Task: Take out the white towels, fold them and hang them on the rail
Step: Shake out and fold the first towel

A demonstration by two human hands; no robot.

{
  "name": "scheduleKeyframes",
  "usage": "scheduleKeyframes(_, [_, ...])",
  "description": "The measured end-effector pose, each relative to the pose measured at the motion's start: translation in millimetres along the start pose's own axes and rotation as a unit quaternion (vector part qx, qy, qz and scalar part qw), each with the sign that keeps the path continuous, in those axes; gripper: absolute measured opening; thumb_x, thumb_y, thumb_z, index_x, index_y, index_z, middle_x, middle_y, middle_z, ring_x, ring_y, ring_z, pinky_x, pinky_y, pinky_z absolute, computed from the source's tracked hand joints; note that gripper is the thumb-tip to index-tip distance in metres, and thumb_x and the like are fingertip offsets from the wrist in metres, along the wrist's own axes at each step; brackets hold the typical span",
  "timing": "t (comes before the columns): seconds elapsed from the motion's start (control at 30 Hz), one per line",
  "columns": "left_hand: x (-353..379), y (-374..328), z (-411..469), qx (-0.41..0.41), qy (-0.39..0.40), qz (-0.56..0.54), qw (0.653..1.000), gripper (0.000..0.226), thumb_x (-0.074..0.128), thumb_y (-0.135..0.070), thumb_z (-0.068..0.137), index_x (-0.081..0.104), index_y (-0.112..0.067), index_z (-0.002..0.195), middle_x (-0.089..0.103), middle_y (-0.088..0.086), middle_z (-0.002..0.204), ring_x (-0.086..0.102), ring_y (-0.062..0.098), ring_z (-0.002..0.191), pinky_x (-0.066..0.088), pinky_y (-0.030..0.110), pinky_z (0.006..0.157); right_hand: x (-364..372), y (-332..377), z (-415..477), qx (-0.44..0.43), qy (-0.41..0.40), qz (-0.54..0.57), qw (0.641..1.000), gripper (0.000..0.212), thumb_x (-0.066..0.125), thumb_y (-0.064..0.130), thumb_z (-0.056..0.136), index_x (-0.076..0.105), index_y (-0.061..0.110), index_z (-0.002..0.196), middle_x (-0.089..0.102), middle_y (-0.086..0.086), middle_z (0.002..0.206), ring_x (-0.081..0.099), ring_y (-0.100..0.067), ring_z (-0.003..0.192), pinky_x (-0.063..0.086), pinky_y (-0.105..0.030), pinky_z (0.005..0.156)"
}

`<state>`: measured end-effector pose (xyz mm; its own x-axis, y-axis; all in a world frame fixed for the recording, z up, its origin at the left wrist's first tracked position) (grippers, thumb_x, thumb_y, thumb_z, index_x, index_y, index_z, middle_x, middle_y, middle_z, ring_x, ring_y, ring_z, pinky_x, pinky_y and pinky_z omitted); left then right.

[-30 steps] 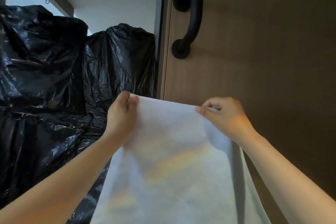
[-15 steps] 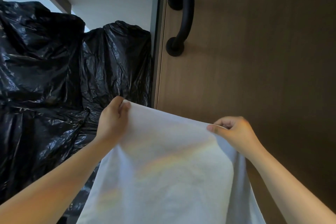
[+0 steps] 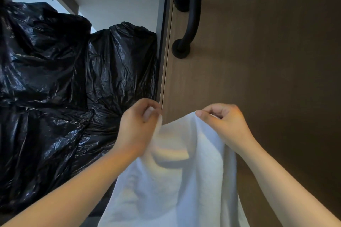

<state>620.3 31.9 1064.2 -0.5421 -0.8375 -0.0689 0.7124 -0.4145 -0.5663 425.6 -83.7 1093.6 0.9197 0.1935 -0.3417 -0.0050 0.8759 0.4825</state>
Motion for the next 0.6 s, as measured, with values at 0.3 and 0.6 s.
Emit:
scheduleKeyframes(0.3, [33.3, -3.3, -7.5, -0.063, 0.241, -0.080, 0.965, 0.015, 0.070, -0.040, 0.086, 0.071, -0.030, 0.076, 0.068, -0.010, 0.072, 0.060, 0.003, 0.063, 0.044, 0.017, 0.058, 14.4, 12.4, 5.7, -0.022, 0.031, 0.042, 0.998, 0.022, 0.074, 0.020, 0.085, 0.070, 0.017, 0.064, 0.053, 0.017, 0.050, 0.044, 0.002, 0.050, 0.032, -0.008, 0.051])
scheduleKeyframes(0.6, [11.7, 8.0, 12.3, -0.004, 0.158, 0.076, 0.985, 0.032, 0.074, -0.037, 0.082, 0.065, -0.010, 0.069, 0.062, 0.010, 0.065, 0.052, 0.009, 0.055, 0.040, 0.025, 0.053, 3.3, -26.9, -12.9, 0.075, 0.139, -0.066, 0.985, 0.059, 0.069, 0.061, 0.069, 0.048, 0.008, 0.056, 0.031, 0.008, 0.049, 0.025, -0.004, 0.045, 0.018, -0.016, 0.043])
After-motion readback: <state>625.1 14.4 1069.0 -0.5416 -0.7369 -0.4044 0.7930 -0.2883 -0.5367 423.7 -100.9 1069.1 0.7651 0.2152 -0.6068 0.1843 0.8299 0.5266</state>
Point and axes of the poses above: each hand's wrist, its own z-axis towards the middle knuckle, its own x-axis out of the palm, y = z × x, the point moved 4 cm from there along z, towards the middle knuckle
